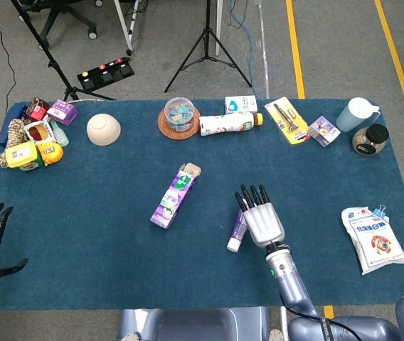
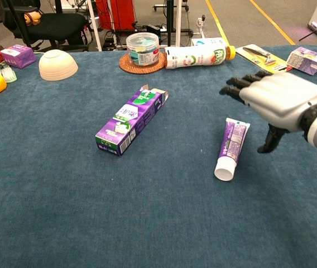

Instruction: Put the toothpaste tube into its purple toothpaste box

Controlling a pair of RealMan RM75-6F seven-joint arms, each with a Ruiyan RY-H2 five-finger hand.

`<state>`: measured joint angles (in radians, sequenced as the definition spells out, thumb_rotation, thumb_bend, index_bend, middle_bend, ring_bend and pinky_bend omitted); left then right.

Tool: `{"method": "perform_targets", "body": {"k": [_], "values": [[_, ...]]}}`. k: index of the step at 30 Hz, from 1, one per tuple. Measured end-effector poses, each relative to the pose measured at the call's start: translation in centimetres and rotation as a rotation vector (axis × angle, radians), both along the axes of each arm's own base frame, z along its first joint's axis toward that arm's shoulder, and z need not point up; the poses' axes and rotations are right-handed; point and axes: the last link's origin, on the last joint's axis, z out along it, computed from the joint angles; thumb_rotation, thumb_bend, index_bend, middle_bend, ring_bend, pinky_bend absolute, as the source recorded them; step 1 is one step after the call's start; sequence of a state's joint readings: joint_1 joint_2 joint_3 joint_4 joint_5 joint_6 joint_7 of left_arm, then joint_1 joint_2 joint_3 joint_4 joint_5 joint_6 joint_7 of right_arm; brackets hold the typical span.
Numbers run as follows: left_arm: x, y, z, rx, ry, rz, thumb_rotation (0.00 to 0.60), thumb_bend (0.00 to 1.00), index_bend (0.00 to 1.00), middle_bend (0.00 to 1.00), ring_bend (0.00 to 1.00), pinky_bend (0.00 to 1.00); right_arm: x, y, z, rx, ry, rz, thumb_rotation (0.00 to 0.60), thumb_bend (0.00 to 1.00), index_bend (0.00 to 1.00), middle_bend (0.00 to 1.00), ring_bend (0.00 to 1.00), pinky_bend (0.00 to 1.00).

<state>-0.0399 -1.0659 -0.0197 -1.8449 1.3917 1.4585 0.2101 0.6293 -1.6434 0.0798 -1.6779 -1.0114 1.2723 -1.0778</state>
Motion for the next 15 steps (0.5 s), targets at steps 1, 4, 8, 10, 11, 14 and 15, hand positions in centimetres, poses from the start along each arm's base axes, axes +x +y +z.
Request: {"method": "perform_targets", "body": {"k": [1,4,8,10,11,14,15], "values": [[0.0,0.0,0.0,0.0,0.0,0.0,0.6,0.07,0.0,0.0,0.0,0.15,-0.1,0.2,-0.1,0.009,0.01,-0.003,0.6,0.0,0.01,0.0,0.0,0.06],[0.0,0.0,0.1,0.001,-0.002,0.0,0.6,0.07,0.0,0.0,0.0,0.15,-0.3,0.5,-0.4,0.03,0.032,-0.007,0.6,0.0,0.01,0.0,0.0,0.06],[-0.1,0.0,0.2,0.002,-0.005,0.001,0.6,0.07,0.0,0.0,0.0,0.15,0.3,1.0,-1.1,0.065,0.027,-0.002,0.6,0.0,0.01,0.0,0.0,0.06],[-0.1,0.1,0.2,0.002,-0.006,0.002,0.6,0.07,0.0,0.0,0.0,0.15,0.6,1.1,-1.5,0.075,0.008,0.001,0.6,0.0,0.01,0.0,0.0,0.07],[-0.1,0.1,0.2,0.002,-0.007,0.002,0.6,0.07,0.0,0.0,0.0,0.15,0.8,1.2,-1.7,0.08,-0.004,0.001,0.6,0.0,0.01,0.0,0.0,0.07],[-0.1,0.1,0.2,0.001,-0.009,0.003,0.6,0.07,0.0,0.0,0.0,0.15,1.6,1.5,-2.6,0.102,-0.045,0.002,0.6,0.0,0.01,0.0,0.0,0.07],[-0.1,0.1,0.2,0.001,-0.01,0.003,0.6,0.07,0.0,0.0,0.0,0.15,2.0,1.6,-2.8,0.107,-0.054,0.009,0.6,0.0,0.01,0.0,0.0,0.07]]}}
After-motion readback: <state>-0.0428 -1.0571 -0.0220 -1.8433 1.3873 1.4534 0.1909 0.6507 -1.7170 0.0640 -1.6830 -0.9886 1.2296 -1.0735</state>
